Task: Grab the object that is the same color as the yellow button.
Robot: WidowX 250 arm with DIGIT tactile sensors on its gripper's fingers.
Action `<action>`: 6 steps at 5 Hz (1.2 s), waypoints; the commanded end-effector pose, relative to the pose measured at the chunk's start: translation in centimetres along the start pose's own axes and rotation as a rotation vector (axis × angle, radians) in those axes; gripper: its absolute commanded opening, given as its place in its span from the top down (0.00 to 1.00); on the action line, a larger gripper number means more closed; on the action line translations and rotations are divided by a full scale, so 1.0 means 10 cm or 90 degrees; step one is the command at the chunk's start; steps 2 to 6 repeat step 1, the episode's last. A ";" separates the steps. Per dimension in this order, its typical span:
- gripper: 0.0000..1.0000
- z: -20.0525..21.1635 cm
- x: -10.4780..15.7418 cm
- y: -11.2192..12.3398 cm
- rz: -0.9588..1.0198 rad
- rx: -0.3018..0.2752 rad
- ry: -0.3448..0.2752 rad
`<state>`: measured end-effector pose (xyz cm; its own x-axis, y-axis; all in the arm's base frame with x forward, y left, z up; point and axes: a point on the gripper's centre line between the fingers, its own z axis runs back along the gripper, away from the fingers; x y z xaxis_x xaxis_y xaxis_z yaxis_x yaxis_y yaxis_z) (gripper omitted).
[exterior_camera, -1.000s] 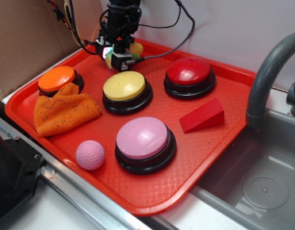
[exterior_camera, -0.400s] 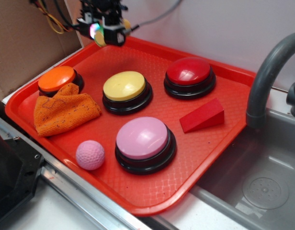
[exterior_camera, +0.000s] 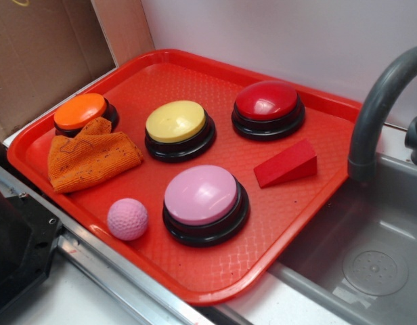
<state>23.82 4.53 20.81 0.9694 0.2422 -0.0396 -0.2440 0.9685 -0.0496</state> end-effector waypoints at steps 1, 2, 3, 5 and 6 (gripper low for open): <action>1.00 0.53 -0.32 -0.31 -0.093 0.016 -0.051; 1.00 0.53 -0.32 -0.31 -0.093 0.016 -0.051; 1.00 0.53 -0.32 -0.31 -0.093 0.016 -0.051; 1.00 0.53 -0.32 -0.31 -0.093 0.016 -0.051; 1.00 0.53 -0.32 -0.31 -0.093 0.016 -0.051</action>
